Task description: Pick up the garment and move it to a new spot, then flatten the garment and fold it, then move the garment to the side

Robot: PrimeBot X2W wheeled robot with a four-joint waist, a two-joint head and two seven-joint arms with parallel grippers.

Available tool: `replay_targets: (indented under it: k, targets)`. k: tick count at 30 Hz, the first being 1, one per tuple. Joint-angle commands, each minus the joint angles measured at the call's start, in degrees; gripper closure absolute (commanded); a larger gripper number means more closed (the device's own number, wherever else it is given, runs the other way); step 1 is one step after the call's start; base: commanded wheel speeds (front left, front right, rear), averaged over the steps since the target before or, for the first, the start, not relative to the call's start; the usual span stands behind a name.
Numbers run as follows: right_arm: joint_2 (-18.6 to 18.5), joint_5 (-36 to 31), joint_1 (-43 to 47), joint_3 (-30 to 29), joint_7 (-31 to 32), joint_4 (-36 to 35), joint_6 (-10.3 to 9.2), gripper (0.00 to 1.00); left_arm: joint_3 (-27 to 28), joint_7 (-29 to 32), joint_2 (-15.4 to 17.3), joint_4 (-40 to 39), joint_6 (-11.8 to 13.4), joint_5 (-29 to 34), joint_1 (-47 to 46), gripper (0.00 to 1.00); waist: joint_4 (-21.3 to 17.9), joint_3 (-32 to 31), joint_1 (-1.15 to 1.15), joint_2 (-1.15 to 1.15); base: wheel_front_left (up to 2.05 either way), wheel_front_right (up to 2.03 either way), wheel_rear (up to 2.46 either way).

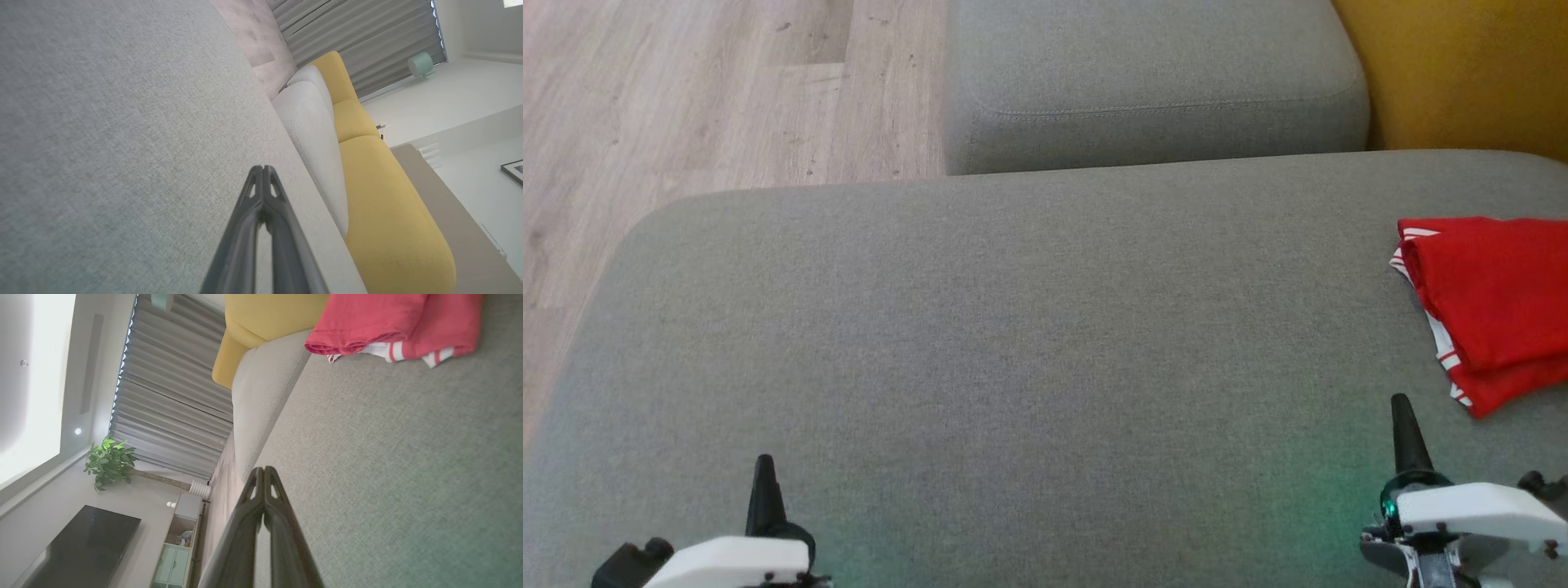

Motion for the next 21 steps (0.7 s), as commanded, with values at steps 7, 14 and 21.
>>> replay_targets:
  k: [7,14,21]
  targets:
    - [-0.66,5.67,-3.98,-0.44,1.39,-2.36,0.30,1.00,3.00,1.43,0.74,-1.42,-1.39,-5.47,-4.63,1.00,-0.16,0.56,0.00,0.00,0.00,0.00,0.00]
    - [-0.63,10.20,-4.86,-1.31,2.56,-2.55,0.32,1.00,4.21,2.63,0.72,-1.35,-2.34,-9.94,-5.62,1.00,-0.31,1.08,0.00,0.00,0.00,0.00,0.00]
    - [-0.59,14.72,-5.74,-2.19,3.75,-2.73,0.35,1.00,5.44,3.83,0.69,-1.28,-3.30,-14.40,-6.61,1.00,-0.45,1.60,0.00,0.00,0.00,0.00,0.00]
